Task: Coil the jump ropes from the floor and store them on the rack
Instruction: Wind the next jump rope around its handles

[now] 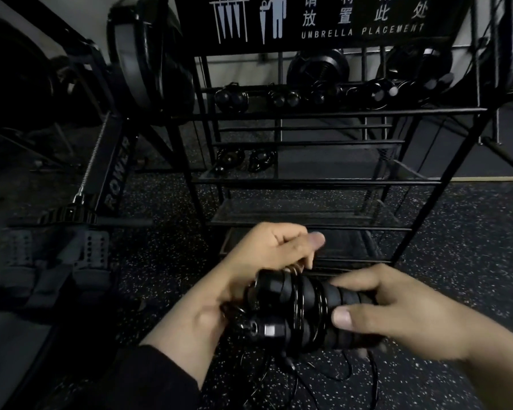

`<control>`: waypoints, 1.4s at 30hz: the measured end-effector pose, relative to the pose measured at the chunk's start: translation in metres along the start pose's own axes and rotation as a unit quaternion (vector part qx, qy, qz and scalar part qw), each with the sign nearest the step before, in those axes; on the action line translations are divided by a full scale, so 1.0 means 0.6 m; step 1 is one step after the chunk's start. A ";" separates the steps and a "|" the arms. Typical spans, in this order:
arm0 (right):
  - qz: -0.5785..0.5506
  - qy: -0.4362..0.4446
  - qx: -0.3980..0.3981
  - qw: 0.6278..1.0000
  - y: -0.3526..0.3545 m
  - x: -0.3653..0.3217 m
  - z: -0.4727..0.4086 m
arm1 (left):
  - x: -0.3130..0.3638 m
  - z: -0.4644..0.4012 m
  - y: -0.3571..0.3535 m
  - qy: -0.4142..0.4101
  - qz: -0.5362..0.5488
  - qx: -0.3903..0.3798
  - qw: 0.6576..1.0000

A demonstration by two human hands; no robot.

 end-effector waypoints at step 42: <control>0.051 -0.061 -0.001 0.997 0.035 0.002 0.004 | -0.012 0.015 0.035 -0.182 -0.398 -0.097 0.894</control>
Point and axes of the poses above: each hand's wrist, its own z-axis away from the middle knuckle, its own y-axis out of the back of the hand, x = y × z, the point moved 5 cm from there along -z, towards the middle knuckle, and after that the axes turned 7 degrees about -y, right-handed, at the moved point
